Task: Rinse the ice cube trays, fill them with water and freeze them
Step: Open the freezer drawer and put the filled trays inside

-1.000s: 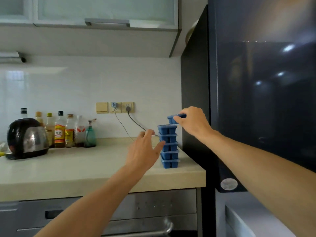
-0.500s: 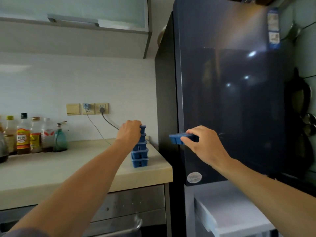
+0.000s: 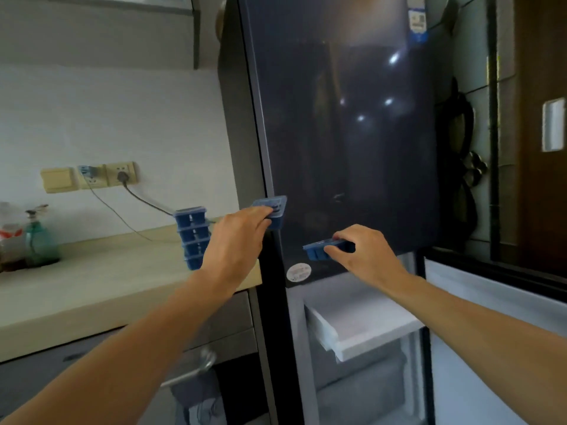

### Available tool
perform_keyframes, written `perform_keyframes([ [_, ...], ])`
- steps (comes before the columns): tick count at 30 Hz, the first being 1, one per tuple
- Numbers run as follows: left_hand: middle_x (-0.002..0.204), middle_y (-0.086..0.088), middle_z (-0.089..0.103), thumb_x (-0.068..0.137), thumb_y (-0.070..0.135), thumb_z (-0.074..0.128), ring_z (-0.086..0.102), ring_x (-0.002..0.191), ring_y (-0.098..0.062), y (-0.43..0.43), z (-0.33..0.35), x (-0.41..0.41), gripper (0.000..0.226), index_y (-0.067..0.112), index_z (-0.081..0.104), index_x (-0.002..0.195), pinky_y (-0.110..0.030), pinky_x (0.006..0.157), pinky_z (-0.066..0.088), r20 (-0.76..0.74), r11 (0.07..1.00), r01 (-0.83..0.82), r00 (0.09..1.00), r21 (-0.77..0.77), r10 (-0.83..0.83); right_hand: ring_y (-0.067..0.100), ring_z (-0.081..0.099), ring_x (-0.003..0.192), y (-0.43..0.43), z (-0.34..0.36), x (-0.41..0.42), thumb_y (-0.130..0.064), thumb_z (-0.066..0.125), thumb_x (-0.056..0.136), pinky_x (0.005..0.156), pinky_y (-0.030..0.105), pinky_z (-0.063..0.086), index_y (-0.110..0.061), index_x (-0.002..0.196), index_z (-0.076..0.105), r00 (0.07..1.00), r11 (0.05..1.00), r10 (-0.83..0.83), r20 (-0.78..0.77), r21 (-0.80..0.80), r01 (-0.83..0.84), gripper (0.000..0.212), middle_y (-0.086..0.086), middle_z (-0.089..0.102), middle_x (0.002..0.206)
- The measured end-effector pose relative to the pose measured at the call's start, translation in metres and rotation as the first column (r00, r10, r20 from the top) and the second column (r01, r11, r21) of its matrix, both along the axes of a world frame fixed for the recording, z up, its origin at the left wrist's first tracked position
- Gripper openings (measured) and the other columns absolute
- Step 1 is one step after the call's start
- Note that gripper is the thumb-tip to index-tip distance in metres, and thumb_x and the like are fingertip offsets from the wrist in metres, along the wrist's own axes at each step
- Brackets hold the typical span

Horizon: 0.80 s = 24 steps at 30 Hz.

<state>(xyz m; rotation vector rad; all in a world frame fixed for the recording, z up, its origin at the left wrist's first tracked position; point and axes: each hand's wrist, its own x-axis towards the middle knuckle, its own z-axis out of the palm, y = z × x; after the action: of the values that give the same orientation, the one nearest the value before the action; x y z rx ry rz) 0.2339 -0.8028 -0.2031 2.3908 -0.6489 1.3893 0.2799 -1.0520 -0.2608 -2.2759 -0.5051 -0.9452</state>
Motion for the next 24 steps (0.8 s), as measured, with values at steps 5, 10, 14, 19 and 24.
perform_keyframes([
  [5,0.121,-0.008,0.073,0.101,0.016,0.06,0.069,0.109,-0.027,-0.058,-0.063,0.005,0.027,0.012,0.071,0.125,-0.041,0.095,0.054,-0.214,0.992,0.124,0.969,0.0,-0.121,0.022,0.061,0.087,-0.049,-0.042,0.003,-0.034,0.072,0.093,0.08,0.038,0.05,-0.01,0.1,0.075,0.986,0.992,-0.106,-0.126,-0.083,0.095,0.025,0.006,0.068,0.095],
  [10,0.123,-0.003,0.071,0.103,0.021,0.054,0.066,0.11,-0.025,-0.107,-0.125,0.043,0.03,0.018,0.068,0.129,-0.041,0.094,0.052,-0.428,0.987,0.146,0.898,0.071,-0.102,0.022,0.056,0.077,-0.098,-0.089,0.031,-0.038,0.068,0.095,0.063,0.032,0.041,-0.01,0.085,0.071,0.929,0.973,-0.226,-0.295,-0.122,0.198,0.029,0.005,0.062,0.084],
  [14,0.113,-0.001,0.072,0.104,0.023,0.051,0.066,0.102,-0.027,-0.143,-0.162,0.093,0.024,0.017,0.07,0.116,-0.042,0.086,0.052,-0.553,0.98,0.118,0.833,0.158,-0.012,0.015,0.055,0.069,-0.129,-0.119,0.075,-0.041,0.067,0.094,0.055,0.025,0.037,-0.014,0.076,0.068,0.884,0.958,-0.286,-0.37,-0.112,0.264,0.033,0.003,0.063,0.078],
  [19,0.11,-0.002,0.07,0.101,0.019,0.048,0.064,0.095,-0.029,-0.182,-0.193,0.17,0.022,0.021,0.069,0.106,-0.039,0.078,0.049,-0.646,0.965,0.067,0.755,0.253,0.117,0.017,0.049,0.063,-0.153,-0.144,0.151,-0.038,0.069,0.093,0.051,0.03,0.032,-0.016,0.061,0.056,0.831,0.961,-0.275,-0.484,-0.146,0.233,0.041,0.001,0.054,0.066],
  [24,0.112,-0.009,0.07,0.101,0.016,0.05,0.065,0.098,-0.033,-0.21,-0.213,0.238,0.022,0.02,0.069,0.11,-0.04,0.078,0.05,-0.711,0.964,0.006,0.676,0.267,0.193,0.025,0.053,0.067,-0.163,-0.158,0.219,-0.039,0.07,0.094,0.052,0.035,0.032,-0.003,0.072,0.061,0.81,0.969,-0.247,-0.533,-0.153,0.195,0.043,0.009,0.057,0.072],
])
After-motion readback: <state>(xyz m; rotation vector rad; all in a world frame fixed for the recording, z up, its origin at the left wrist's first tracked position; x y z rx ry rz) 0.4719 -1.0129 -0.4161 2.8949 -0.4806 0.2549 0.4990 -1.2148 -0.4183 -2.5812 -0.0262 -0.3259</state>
